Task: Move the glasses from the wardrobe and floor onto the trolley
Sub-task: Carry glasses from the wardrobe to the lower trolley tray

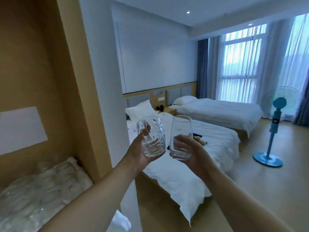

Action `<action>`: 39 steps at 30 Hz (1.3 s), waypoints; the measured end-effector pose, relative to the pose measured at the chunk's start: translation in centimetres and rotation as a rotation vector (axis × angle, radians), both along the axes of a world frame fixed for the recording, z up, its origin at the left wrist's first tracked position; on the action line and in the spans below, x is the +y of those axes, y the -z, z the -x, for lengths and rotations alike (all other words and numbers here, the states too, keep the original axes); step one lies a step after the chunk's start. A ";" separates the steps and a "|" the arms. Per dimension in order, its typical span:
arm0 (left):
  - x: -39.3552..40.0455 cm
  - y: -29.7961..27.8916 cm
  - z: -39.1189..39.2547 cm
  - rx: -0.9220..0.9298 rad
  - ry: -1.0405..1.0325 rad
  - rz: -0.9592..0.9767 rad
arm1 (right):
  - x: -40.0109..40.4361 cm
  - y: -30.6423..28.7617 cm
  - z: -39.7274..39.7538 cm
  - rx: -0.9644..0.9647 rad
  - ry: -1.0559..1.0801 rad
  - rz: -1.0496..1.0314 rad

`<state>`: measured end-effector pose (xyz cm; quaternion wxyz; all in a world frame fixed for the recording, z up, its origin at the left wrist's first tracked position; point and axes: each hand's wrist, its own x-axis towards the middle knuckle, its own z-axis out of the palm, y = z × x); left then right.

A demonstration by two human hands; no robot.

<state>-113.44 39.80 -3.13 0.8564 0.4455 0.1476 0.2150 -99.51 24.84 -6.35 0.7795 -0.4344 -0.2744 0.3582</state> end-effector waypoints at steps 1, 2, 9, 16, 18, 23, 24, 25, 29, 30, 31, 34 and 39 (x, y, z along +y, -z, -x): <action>-0.3 0.3 -1.2 0.014 0.032 0.000 | -0.6 0.3 -0.8 0.014 0.019 -0.010; -0.5 0.4 -2.4 0.021 0.071 -0.008 | -1.1 0.7 -1.6 0.024 0.032 -0.023; -1.0 1.3 -10.5 0.058 0.317 -0.116 | -4.6 2.5 -5.1 0.069 0.253 0.003; -2.4 3.4 -17.7 0.033 0.685 -0.031 | -7.3 4.4 -6.6 0.219 0.613 0.058; -3.0 4.6 -19.6 0.030 0.807 0.017 | -8.1 5.3 -6.6 0.240 0.686 0.070; -5.8 8.1 -22.8 0.103 0.980 0.053 | -11.2 8.1 -5.5 0.293 0.885 0.096; -6.5 8.7 -23.3 0.126 0.982 0.061 | -11.9 8.4 -5.3 0.299 0.911 0.096; -7.3 9.3 -23.7 0.139 1.006 0.076 | -12.7 8.6 -5.0 0.300 0.937 0.105; -10.9 10.4 -25.6 0.208 1.056 0.044 | -16.0 9.1 -5.1 0.313 1.055 0.106; -11.8 10.5 -26.1 0.218 1.067 0.022 | -16.9 9.2 -5.2 0.306 1.075 0.109; -12.7 10.6 -26.7 0.222 1.080 -0.001 | -17.8 9.1 -5.5 0.293 1.091 0.117; -15.7 10.4 -28.8 0.212 1.099 -0.064 | -20.5 9.3 -7.0 0.244 1.111 0.145; -20.5 10.1 -33.5 0.189 1.126 -0.116 | -25.3 9.7 -11.4 0.219 1.109 0.152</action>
